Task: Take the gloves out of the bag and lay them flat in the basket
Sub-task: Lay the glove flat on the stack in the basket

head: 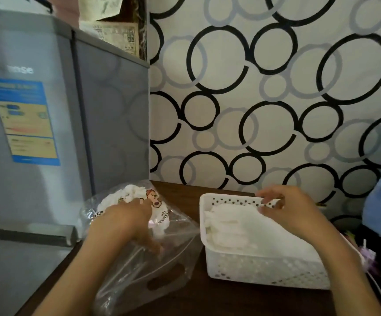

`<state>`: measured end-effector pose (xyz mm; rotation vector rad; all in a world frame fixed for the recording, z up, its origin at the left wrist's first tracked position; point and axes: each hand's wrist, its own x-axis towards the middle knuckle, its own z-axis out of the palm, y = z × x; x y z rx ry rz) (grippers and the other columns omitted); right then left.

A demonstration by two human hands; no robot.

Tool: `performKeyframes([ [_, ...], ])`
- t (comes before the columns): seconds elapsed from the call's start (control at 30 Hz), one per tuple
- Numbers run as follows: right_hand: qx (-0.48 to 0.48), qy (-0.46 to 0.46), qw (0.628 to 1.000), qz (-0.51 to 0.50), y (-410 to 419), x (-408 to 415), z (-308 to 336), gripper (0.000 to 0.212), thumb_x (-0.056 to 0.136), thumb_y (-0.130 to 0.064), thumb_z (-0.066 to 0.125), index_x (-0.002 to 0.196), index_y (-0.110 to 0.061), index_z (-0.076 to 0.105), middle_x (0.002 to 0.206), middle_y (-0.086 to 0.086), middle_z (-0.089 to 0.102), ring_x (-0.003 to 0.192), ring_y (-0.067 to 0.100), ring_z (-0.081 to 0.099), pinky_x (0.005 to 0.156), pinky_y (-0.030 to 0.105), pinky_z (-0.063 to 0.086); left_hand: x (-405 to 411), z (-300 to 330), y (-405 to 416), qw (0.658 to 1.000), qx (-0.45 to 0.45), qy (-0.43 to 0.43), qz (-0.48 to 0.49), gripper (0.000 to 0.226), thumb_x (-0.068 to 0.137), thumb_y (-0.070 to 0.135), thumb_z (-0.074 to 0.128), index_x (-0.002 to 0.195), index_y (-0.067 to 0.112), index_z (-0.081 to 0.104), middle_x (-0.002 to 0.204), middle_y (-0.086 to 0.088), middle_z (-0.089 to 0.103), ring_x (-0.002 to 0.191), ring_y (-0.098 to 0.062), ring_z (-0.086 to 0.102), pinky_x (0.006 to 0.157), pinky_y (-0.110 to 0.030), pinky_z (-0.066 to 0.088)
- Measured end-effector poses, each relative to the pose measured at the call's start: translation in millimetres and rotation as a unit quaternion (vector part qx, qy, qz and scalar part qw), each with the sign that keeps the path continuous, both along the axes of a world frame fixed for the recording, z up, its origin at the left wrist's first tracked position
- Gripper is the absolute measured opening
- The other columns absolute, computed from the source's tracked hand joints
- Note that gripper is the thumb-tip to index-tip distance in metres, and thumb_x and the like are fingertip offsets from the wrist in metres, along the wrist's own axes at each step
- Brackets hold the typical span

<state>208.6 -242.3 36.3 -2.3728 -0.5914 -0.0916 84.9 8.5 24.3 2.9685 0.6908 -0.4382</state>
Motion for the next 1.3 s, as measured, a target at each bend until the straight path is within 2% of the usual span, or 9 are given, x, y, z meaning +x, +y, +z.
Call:
performKeyframes([
  [0.17, -0.094, -0.026, 0.987, 0.13, 59.3, -73.6, 6.1, 0.022, 0.084, -0.03, 0.069, 0.102, -0.041, 0.063, 0.093, -0.02, 0.061, 0.08, -0.003, 0.057, 0.062, 0.009, 0.039, -8.9, -22.2, 6.1, 1.0, -0.003, -0.01, -0.007, 0.073, 0.083, 0.051, 0.065, 0.141, 0.019, 0.035, 0.142, -0.002, 0.046, 0.123, -0.022, 0.05, 0.101, -0.035, 0.043],
  [0.27, -0.167, -0.067, 0.97, 0.163, 90.9, -94.1, -14.5, 0.042, 0.087, -0.028, 0.066, 0.125, -0.04, 0.053, 0.121, -0.016, 0.05, 0.103, 0.001, 0.05, 0.082, 0.012, 0.042, -20.8, -12.6, 23.5, 0.996, -0.073, -0.042, -0.031, 0.067, 0.085, 0.063, 0.051, 0.141, 0.028, 0.038, 0.147, 0.004, 0.042, 0.13, -0.019, 0.045, 0.106, -0.036, 0.036],
  [0.43, -0.215, -0.125, 0.954, 0.168, 115.1, -104.4, -44.1, 0.044, 0.091, -0.023, 0.06, 0.132, -0.035, 0.047, 0.14, -0.006, 0.036, 0.123, 0.013, 0.043, 0.1, 0.029, 0.043, -14.3, -7.5, 71.1, 0.953, 0.016, -0.297, 0.053, 0.033, 0.102, 0.035, 0.036, 0.114, 0.017, 0.06, 0.119, -0.007, 0.062, 0.108, -0.027, 0.058, 0.084, -0.036, 0.046],
  [0.57, -0.241, -0.142, 0.946, 0.164, 128.8, -109.8, -52.1, 0.033, 0.093, -0.02, 0.057, 0.126, -0.023, 0.056, 0.142, 0.0, 0.037, 0.12, 0.018, 0.049, 0.098, 0.029, 0.045, 11.8, -19.6, 84.8, 0.974, 0.095, -0.194, 0.064, 0.027, 0.098, 0.02, 0.041, 0.119, 0.01, 0.056, 0.12, -0.009, 0.061, 0.112, -0.027, 0.058, 0.089, -0.037, 0.045],
  [0.8, -0.096, 0.096, 0.987, 0.092, 92.8, -123.4, -33.2, 0.013, 0.095, -0.043, 0.047, 0.099, -0.031, 0.051, 0.093, -0.008, 0.065, 0.072, 0.004, 0.064, 0.075, 0.021, 0.055, 0.2, -30.8, 107.2, 0.956, -0.082, -0.25, 0.127, 0.037, 0.1, 0.038, 0.037, 0.103, 0.011, 0.063, 0.11, -0.013, 0.065, 0.102, -0.032, 0.061, 0.084, -0.036, 0.046],
  [0.9, -0.035, 0.325, 0.941, 0.094, 86.1, -130.6, -34.2, 0.038, 0.09, -0.057, 0.044, 0.097, -0.02, 0.051, 0.096, 0.001, 0.066, 0.061, 0.013, 0.068, 0.063, 0.023, 0.057, -26.1, -37.8, 101.4, 0.927, -0.091, -0.331, 0.154, 0.032, 0.098, 0.036, 0.046, 0.078, 0.017, 0.063, 0.097, -0.013, 0.068, 0.091, -0.033, 0.063, 0.076, -0.034, 0.045],
  [0.97, 0.081, 0.403, 0.909, 0.069, 95.9, -135.4, -43.5, 0.037, 0.084, -0.056, 0.057, 0.095, -0.02, 0.054, 0.098, 0.003, 0.066, 0.056, 0.013, 0.066, 0.054, 0.02, 0.054, -41.8, -44.4, 95.4, 0.906, -0.107, -0.369, 0.176, 0.03, 0.097, 0.036, 0.049, 0.081, 0.02, 0.068, 0.092, -0.01, 0.069, 0.089, -0.032, 0.064, 0.073, -0.032, 0.044],
  [1.13, 0.241, 0.448, 0.86, -0.047, 127.8, -134.1, -71.3, 0.036, 0.074, -0.035, 0.078, 0.101, -0.013, 0.068, 0.092, 0.002, 0.073, 0.052, 0.006, 0.045, 0.043, 0.016, 0.04, -74.1, -44.5, 80.2, 0.863, -0.117, -0.469, 0.151, 0.031, 0.098, 0.039, 0.048, 0.103, 0.02, 0.073, 0.095, -0.012, 0.073, 0.095, -0.036, 0.066, 0.08, -0.039, 0.051],
  [1.3, 0.341, 0.459, 0.819, -0.041, 131.1, -141.9, -69.9, 0.036, 0.076, -0.024, 0.077, 0.108, -0.012, 0.067, 0.089, 0.003, 0.073, 0.04, 0.003, 0.036, 0.032, 0.013, 0.027, -89.7, -14.2, 70.9, 0.822, -0.091, -0.545, 0.138, 0.036, 0.099, 0.042, 0.046, 0.117, 0.021, 0.068, 0.114, -0.006, 0.07, 0.104, -0.032, 0.065, 0.091, -0.045, 0.051],
])
